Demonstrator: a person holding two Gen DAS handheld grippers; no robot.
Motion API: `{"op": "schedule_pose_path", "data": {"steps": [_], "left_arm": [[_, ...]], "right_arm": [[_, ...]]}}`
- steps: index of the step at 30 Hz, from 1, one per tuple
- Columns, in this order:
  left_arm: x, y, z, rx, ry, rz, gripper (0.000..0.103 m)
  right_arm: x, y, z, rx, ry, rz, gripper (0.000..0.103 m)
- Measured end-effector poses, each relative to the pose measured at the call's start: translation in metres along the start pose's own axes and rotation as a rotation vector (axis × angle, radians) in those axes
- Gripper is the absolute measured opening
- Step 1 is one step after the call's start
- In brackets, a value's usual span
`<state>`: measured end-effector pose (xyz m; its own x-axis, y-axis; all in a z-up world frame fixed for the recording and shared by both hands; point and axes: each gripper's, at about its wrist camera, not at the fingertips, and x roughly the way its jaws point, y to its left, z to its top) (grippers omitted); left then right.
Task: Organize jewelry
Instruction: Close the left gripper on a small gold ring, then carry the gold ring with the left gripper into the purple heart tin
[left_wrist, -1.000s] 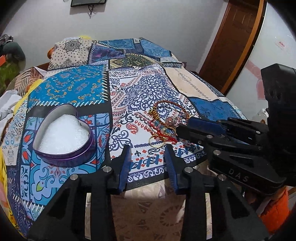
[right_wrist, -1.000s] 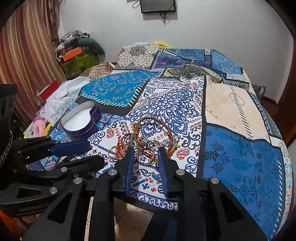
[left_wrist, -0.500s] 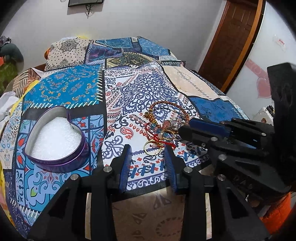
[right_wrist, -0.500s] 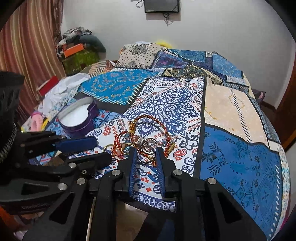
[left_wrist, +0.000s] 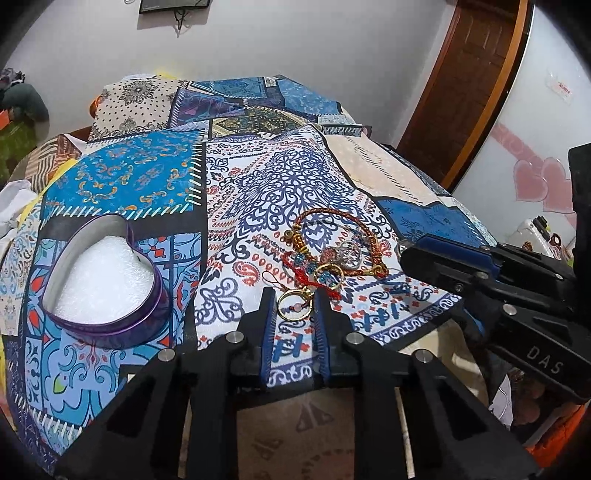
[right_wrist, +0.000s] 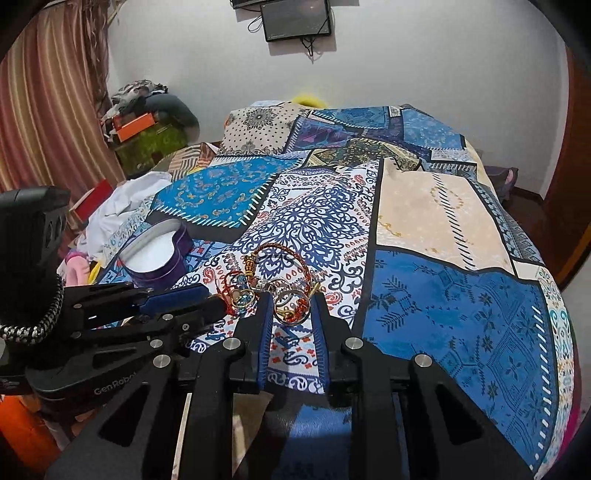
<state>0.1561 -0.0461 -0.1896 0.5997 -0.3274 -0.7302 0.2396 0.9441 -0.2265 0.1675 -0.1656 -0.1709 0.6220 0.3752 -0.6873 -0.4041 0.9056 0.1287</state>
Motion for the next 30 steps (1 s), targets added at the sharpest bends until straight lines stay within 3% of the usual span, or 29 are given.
{"op": "schedule_pose_path", "data": {"steps": [7, 19, 30], "left_arm": [[-0.021, -0.001, -0.005, -0.006, -0.015, 0.013, 0.019], [-0.075, 0.005, -0.007, -0.017, -0.115, 0.036, 0.019], [-0.102, 0.026, -0.006, -0.05, -0.176, 0.056, 0.019]], "right_arm": [[-0.014, 0.005, 0.002, 0.004, -0.027, 0.002, 0.019], [-0.031, 0.032, 0.009, -0.028, -0.073, 0.012, 0.019], [-0.023, 0.062, 0.021, -0.061, -0.086, 0.047, 0.019]]}}
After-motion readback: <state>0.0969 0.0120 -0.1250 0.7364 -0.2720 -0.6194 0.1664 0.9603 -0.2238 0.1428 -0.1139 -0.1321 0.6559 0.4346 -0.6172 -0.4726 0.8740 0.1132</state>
